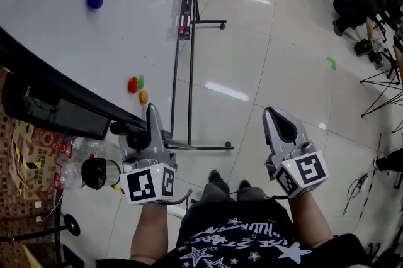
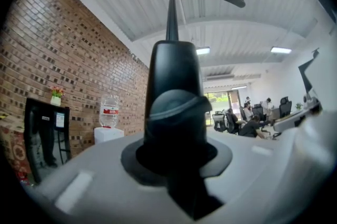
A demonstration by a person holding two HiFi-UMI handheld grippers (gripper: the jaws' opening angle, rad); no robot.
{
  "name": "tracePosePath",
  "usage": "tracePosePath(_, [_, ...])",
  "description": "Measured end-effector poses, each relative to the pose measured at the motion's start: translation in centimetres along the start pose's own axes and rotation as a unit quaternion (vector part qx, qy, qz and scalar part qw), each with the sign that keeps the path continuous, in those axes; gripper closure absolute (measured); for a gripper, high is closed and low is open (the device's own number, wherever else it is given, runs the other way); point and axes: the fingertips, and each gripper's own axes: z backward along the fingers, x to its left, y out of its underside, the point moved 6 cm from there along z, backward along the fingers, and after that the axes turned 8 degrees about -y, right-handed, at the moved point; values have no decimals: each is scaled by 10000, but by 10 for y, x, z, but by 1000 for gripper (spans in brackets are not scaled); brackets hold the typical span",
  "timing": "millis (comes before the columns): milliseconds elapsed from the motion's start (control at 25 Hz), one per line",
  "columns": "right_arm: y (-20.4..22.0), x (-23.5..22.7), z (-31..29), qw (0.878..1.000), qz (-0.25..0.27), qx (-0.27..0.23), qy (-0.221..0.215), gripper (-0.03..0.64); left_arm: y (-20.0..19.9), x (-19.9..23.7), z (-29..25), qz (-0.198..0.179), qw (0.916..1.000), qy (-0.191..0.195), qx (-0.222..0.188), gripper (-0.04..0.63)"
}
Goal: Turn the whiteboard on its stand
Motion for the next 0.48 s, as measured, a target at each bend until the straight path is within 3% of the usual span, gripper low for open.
tracePosePath(480, [-7, 1, 19, 9976, 53, -198, -656, 609, 0, 3, 66, -10, 9997, -230, -1, 489])
